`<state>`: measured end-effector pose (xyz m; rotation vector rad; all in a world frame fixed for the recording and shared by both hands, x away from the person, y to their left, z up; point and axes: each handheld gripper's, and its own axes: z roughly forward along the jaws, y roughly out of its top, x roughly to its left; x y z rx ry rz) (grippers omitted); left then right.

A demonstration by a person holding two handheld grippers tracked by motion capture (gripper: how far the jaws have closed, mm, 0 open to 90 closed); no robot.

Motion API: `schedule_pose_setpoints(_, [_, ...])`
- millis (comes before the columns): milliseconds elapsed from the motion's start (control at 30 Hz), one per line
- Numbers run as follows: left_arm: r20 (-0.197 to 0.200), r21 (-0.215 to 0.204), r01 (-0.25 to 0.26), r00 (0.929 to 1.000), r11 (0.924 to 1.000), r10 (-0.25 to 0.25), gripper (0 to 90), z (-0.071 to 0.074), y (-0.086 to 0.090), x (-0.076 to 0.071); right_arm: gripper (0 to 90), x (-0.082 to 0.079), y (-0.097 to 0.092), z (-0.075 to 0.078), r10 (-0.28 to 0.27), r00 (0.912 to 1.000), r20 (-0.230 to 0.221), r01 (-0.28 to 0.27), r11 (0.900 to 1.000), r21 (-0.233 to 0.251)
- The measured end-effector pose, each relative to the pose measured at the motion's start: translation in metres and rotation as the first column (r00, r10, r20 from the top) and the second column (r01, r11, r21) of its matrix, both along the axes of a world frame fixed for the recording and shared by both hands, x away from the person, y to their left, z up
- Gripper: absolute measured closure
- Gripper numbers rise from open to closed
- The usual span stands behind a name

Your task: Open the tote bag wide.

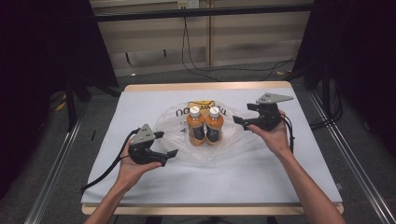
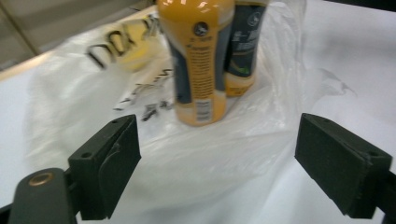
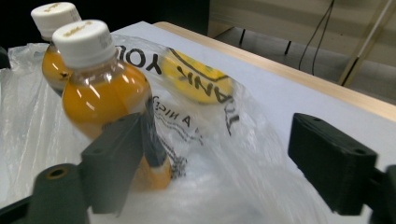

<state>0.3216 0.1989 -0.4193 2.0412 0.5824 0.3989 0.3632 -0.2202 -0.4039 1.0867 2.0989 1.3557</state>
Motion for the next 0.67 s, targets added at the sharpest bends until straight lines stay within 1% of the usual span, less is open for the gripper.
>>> schedule_pose_setpoints(67, [0.009,-0.001,-0.021,0.9997,0.9998,0.021,11.5,0.000,0.009,-0.004,14.8,-0.009,-0.007,-0.003,-0.020,0.9998,-0.002,0.020,0.9996,0.021])
schedule_pose_setpoints(100, [0.005,0.000,-0.031,0.9995,0.9995,0.031,11.2,0.000,0.013,-0.006,13.1,-0.013,-0.011,-0.003,-0.025,0.9997,-0.005,0.025,0.9995,0.021])
schedule_pose_setpoints(133, [0.000,-0.007,-0.040,0.9992,0.9992,0.040,10.4,-0.002,0.017,-0.008,11.9,-0.018,-0.014,-0.004,-0.036,0.9993,-0.005,0.036,0.9992,0.018])
schedule_pose_setpoints(167, [0.000,-0.003,-0.048,0.9989,0.9989,0.048,10.2,-0.003,0.021,-0.010,11.9,-0.023,-0.018,-0.004,-0.041,0.9991,0.002,0.041,0.9989,0.020])
schedule_pose_setpoints(200, [-0.001,-0.006,-0.060,0.9982,0.9982,0.060,10.0,-0.004,0.025,-0.012,11.9,-0.029,-0.021,-0.005,-0.049,0.9988,0.005,0.048,0.9983,0.033])
schedule_pose_setpoints(267, [-0.011,-0.030,-0.081,0.9966,0.9962,0.081,9.4,-0.007,0.033,-0.014,11.6,-0.041,-0.029,-0.008,-0.056,0.9984,-0.002,0.056,0.9972,0.049])
schedule_pose_setpoints(300, [-0.015,-0.029,-0.095,0.9954,0.9951,0.095,9.0,-0.007,0.036,-0.016,11.2,-0.046,-0.033,-0.009,-0.065,0.9979,-0.005,0.065,0.9961,0.060])
schedule_pose_setpoints(367, [-0.018,-0.042,-0.114,0.9934,0.9926,0.113,8.2,-0.009,0.042,-0.019,11.1,-0.058,-0.041,-0.013,-0.076,0.9971,-0.005,0.076,0.9955,0.056])
schedule_pose_setpoints(400, [-0.023,-0.049,-0.117,0.9930,0.9920,0.116,8.1,-0.009,0.043,-0.020,11.1,-0.065,-0.044,-0.015,-0.084,0.9964,-0.009,0.085,0.9948,0.057])
schedule_pose_setpoints(467, [-0.018,-0.052,-0.115,0.9933,0.9920,0.114,8.1,-0.010,0.047,-0.025,10.5,-0.076,-0.049,-0.016,-0.095,0.9954,-0.007,0.096,0.9936,0.060])
schedule_pose_setpoints(567, [-0.014,-0.066,-0.127,0.9919,0.9897,0.127,8.0,-0.012,0.053,-0.030,10.2,-0.095,-0.056,-0.018,-0.102,0.9947,0.009,0.101,0.9923,0.071])
schedule_pose_setpoints(600, [-0.017,-0.073,-0.132,0.9913,0.9886,0.131,8.0,-0.013,0.055,-0.031,10.2,-0.100,-0.058,-0.018,-0.104,0.9943,0.024,0.102,0.9922,0.072])
schedule_pose_setpoints(633, [-0.010,-0.071,-0.137,0.9906,0.9880,0.137,7.7,-0.013,0.057,-0.031,9.8,-0.105,-0.061,-0.019,-0.115,0.9928,0.034,0.112,0.9906,0.079])
schedule_pose_setpoints(667, [0.000,-0.060,-0.146,0.9893,0.9875,0.146,7.3,-0.013,0.059,-0.031,9.3,-0.109,-0.063,-0.020,-0.119,0.9923,0.036,0.115,0.9895,0.087])
